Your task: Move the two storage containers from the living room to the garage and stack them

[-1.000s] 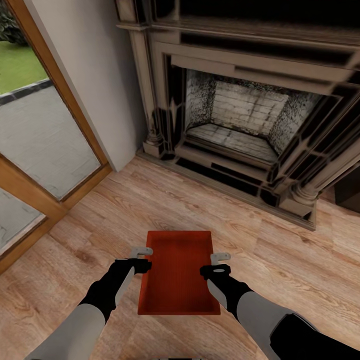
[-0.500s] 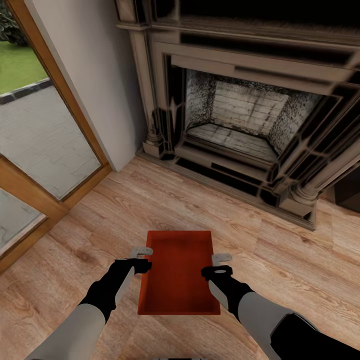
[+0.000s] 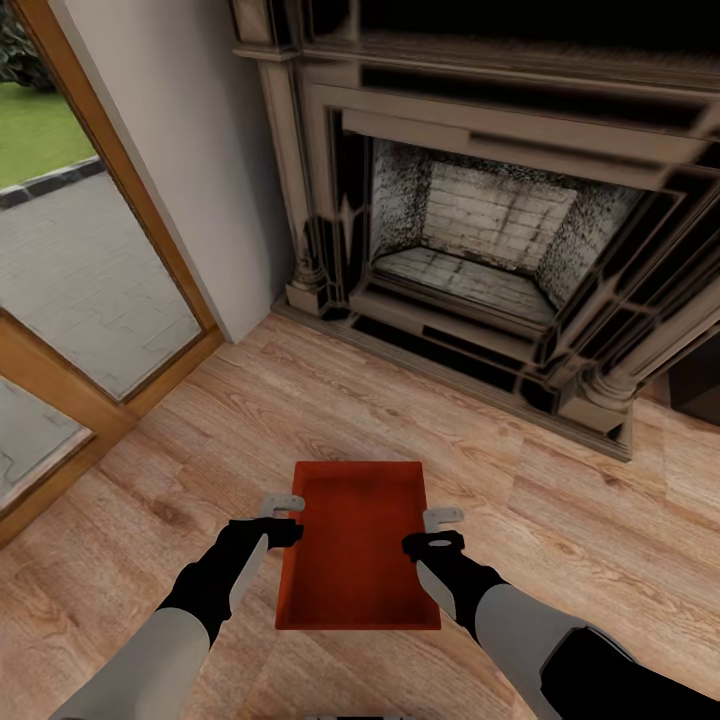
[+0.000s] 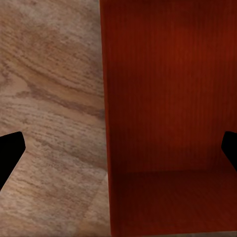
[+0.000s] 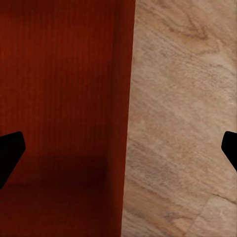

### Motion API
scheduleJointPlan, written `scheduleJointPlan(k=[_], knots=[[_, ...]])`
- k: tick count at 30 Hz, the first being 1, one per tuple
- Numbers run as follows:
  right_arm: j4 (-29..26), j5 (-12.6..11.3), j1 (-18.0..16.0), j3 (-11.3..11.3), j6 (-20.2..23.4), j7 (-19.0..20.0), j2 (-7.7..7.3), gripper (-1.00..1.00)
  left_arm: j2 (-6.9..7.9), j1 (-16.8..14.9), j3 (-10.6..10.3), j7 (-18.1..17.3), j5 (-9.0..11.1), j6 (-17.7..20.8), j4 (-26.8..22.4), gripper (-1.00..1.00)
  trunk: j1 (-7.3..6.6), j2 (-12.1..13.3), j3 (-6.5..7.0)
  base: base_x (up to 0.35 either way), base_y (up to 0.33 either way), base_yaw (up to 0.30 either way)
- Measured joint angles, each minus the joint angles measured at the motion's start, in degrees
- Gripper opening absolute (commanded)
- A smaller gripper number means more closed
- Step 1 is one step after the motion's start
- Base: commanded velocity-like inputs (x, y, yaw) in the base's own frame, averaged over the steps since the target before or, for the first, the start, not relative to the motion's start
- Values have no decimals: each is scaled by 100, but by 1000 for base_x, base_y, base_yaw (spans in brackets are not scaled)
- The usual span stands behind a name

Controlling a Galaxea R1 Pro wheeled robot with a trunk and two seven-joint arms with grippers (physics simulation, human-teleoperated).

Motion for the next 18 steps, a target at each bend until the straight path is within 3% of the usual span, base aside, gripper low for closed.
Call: scheduleJointPlan(k=[11,18], knots=[[24,-16,0,-8,-101,3,-14,100,-16,0,-3,5,23,8,69,100,0,0,0,0,0,0],[467,-18,3,-19,-415,49,-23,100,-41,5,-6,15,39,3,405,100,0,0,0,0,0,0]])
